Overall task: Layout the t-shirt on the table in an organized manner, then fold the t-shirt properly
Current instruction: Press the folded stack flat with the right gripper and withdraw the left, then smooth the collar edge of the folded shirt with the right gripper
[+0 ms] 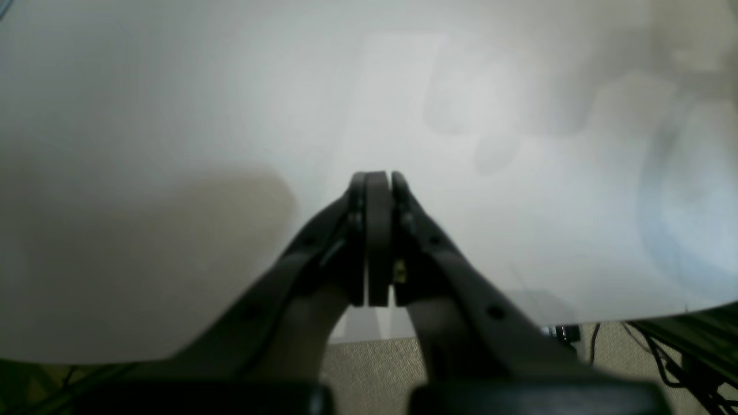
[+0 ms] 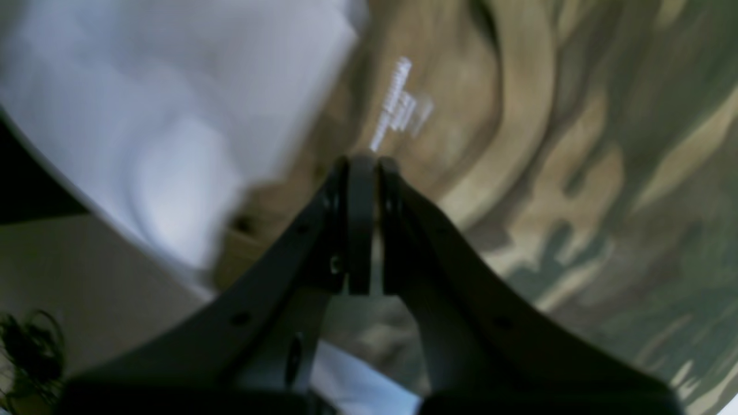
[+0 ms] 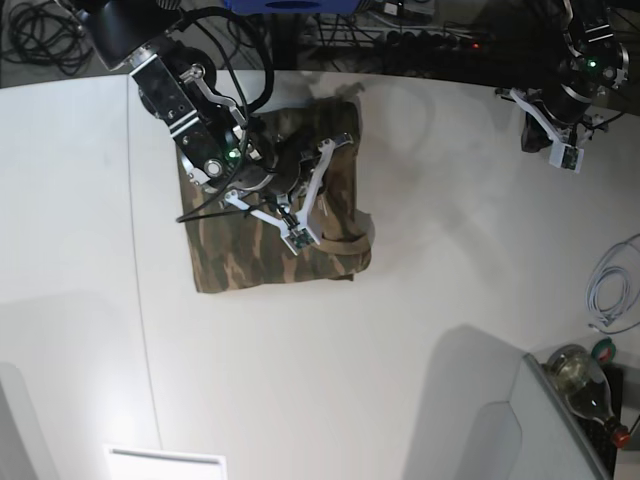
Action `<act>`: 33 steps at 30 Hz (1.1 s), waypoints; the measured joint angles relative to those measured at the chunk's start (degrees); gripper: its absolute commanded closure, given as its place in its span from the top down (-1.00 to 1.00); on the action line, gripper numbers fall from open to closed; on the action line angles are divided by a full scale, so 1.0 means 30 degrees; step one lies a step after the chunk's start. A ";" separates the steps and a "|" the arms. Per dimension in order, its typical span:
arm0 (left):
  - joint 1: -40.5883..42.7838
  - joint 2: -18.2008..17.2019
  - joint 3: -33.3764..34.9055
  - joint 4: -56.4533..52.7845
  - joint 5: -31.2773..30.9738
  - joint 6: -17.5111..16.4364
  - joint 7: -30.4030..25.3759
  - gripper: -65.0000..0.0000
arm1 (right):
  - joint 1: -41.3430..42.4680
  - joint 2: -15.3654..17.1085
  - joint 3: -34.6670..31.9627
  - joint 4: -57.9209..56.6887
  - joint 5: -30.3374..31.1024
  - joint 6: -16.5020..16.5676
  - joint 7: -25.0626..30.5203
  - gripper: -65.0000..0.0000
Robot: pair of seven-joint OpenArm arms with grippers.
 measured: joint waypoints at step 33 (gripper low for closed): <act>0.0204 -0.0044 -0.4779 -0.0408 0.0007 -0.2157 0.0058 -1.00 | -0.1333 -0.0772 -0.7606 0.1056 -0.8065 -0.3264 0.1392 -0.16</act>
